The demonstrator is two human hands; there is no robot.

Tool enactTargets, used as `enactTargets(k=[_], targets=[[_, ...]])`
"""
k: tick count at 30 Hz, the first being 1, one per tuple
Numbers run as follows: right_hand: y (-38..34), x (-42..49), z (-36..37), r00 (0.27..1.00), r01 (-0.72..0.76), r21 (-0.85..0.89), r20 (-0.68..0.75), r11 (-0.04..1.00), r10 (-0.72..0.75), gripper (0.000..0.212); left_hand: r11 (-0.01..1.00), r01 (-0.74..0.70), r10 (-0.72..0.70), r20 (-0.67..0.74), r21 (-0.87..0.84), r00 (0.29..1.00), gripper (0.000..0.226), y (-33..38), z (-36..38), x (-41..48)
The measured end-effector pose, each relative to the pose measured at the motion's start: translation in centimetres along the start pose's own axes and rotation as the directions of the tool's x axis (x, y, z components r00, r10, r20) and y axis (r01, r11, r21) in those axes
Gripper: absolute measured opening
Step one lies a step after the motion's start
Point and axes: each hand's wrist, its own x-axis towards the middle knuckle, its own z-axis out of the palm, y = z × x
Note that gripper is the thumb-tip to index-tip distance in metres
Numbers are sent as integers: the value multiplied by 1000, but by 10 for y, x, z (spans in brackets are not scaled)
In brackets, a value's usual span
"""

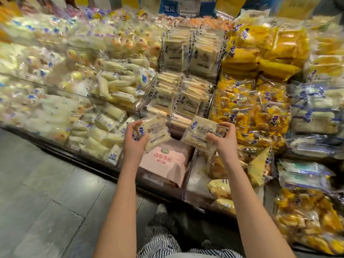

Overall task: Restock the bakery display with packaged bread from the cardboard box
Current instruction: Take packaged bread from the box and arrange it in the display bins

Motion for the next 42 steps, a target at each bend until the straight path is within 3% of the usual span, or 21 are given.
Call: enactTargets(k=[7,12,16,20,24,27,30,32,35,37,40,42], targets=[[-14,54,48,971,-30,-40,-237,999,19,47,994,-103,94,187,40,978,50,-6,7,128],[-23,81,75,953,-30,-79,-304,996,4,48,990,-96,53,347,108,936,60,-4,23,196],[-30,102,89,942,-17,-95,-336,995,-16,45,991,-102,57,420,85,906,57,-4,41,229],[-28,120,95,960,-15,-149,-279,989,-27,45,988,-107,38,503,110,863,55,-14,55,251],[-22,131,101,979,6,-258,-195,966,-58,44,957,-144,8,473,252,881,50,-29,59,268],[-13,140,111,990,24,-413,-118,910,-79,49,781,-409,92,561,472,823,44,-38,61,270],[1,146,121,976,-7,-614,-175,789,-128,47,617,-555,217,558,558,801,41,-45,64,266],[12,145,127,955,-17,-740,-211,672,-208,49,536,-658,267,633,529,727,53,-51,68,265],[27,145,133,935,90,-881,-86,464,-345,61,377,-812,153,834,446,529,87,-56,72,269],[35,149,134,935,177,-909,34,378,-354,75,251,-855,138,857,454,496,93,-59,73,276],[40,158,132,944,219,-915,112,338,-310,90,125,-878,174,861,462,478,94,-59,76,282],[41,162,131,939,248,-918,149,309,-311,96,34,-909,190,891,415,413,101,-64,76,287]])
